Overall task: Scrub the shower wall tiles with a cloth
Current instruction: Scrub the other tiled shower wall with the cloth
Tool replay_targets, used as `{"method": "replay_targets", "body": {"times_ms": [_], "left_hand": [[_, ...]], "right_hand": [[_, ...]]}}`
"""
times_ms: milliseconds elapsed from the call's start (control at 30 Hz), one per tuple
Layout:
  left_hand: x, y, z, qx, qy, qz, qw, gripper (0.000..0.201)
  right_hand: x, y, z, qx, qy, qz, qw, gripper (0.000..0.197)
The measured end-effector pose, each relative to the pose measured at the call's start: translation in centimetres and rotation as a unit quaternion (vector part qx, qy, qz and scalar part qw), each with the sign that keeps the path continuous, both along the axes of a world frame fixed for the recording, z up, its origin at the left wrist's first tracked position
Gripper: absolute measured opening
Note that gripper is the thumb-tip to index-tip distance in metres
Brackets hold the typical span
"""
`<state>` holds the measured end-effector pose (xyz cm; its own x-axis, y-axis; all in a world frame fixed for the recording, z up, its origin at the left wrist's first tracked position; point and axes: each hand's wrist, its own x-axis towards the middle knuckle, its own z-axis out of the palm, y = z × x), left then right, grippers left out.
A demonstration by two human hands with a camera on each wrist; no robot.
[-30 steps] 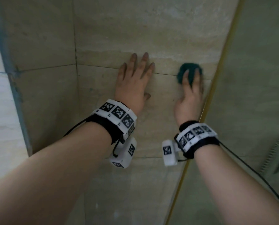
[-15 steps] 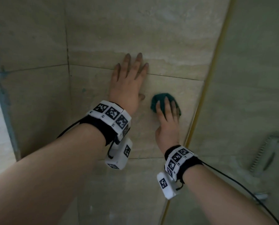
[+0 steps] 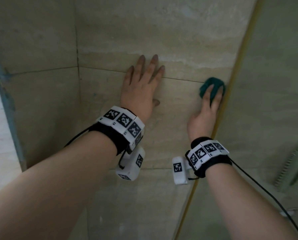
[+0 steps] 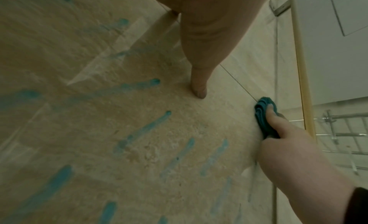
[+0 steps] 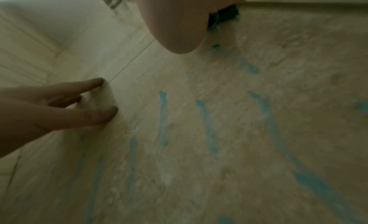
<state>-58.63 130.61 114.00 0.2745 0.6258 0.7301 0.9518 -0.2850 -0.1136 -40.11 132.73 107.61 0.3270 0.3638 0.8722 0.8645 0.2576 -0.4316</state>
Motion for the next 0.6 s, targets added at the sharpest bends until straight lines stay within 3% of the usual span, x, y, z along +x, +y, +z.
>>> {"method": "replay_targets", "body": {"times_ms": [133,233,300,367,467,533,600], "left_hand": [[0.0,0.0,0.0,0.001,-0.001,-0.002,1.000,0.090],[0.0,0.0,0.0,-0.005,0.002,-0.002,1.000,0.090],[0.0,-0.1,0.1,-0.009,0.006,-0.003,1.000,0.089],[-0.1,-0.2,0.1,-0.009,0.006,-0.001,1.000,0.088],[-0.2,-0.2,0.1,-0.007,0.008,0.003,1.000,0.088],[-0.3,-0.3,0.1,-0.007,0.010,0.001,1.000,0.087],[-0.3,-0.3,0.1,-0.005,0.010,-0.004,1.000,0.087]], "right_hand": [[-0.8,0.4,-2.7,0.016,-0.030,-0.012,0.999,0.084],[-2.8,0.3,-6.1,0.019,-0.147,0.002,0.989,0.082],[-4.2,0.0,-8.7,0.005,-0.272,0.060,0.960,0.084],[-4.6,-0.2,-10.6,-0.020,-0.398,0.100,0.912,0.086],[-3.8,-0.3,-10.5,-0.032,-0.485,0.099,0.868,0.072],[-2.9,-0.3,-9.0,-0.029,-0.463,0.080,0.882,0.075],[-1.8,-0.3,-7.2,-0.011,-0.342,0.037,0.939,0.086]]}}
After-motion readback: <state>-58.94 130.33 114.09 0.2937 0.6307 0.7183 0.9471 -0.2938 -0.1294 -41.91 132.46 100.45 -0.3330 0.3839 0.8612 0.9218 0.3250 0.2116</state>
